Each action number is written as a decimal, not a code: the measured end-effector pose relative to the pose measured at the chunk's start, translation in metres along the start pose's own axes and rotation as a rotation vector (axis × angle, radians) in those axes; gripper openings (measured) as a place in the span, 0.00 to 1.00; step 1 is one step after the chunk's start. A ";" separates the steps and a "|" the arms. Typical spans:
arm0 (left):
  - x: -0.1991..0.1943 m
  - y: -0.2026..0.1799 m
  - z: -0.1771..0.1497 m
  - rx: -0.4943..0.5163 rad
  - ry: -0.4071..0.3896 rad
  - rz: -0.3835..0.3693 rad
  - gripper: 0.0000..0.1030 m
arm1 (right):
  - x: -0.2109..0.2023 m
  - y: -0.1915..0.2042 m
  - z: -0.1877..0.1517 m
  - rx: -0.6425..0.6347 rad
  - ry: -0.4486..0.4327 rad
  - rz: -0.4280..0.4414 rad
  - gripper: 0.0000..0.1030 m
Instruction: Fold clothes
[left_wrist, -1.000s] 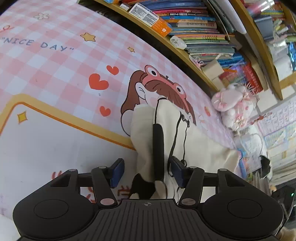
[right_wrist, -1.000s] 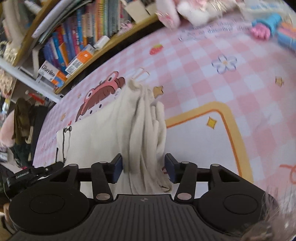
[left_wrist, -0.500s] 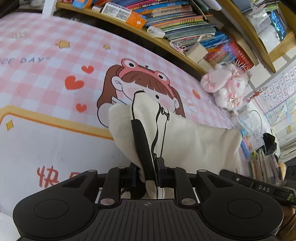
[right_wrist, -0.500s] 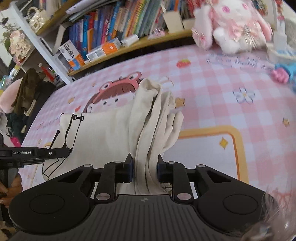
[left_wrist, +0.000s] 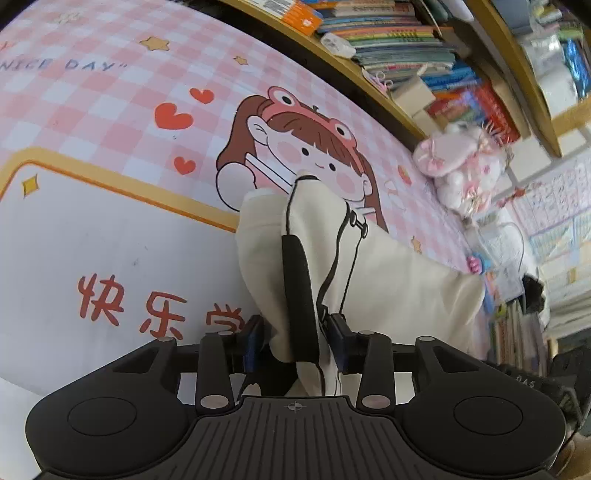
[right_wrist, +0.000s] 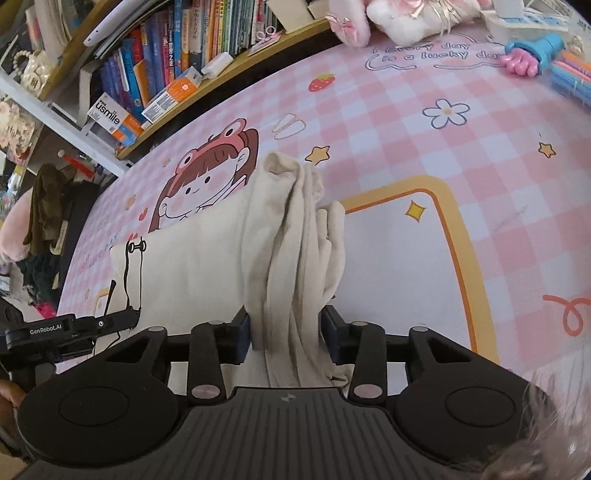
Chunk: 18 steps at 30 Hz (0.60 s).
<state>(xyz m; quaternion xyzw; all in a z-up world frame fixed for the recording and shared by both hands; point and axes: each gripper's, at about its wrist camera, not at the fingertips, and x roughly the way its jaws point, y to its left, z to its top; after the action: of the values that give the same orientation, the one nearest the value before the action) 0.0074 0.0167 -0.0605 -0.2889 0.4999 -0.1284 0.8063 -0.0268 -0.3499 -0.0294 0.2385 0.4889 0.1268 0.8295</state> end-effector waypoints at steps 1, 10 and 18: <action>0.000 0.002 0.000 -0.012 -0.005 -0.009 0.38 | 0.001 -0.001 0.000 0.005 0.001 0.003 0.40; 0.004 -0.014 -0.004 0.046 -0.038 0.015 0.20 | 0.013 0.010 0.003 -0.081 0.011 0.007 0.28; -0.018 -0.032 -0.016 0.098 -0.098 0.024 0.15 | -0.009 0.028 -0.008 -0.207 -0.066 -0.002 0.20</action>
<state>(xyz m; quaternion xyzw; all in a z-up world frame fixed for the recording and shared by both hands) -0.0124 -0.0058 -0.0336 -0.2492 0.4564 -0.1286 0.8444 -0.0375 -0.3281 -0.0117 0.1550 0.4458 0.1678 0.8655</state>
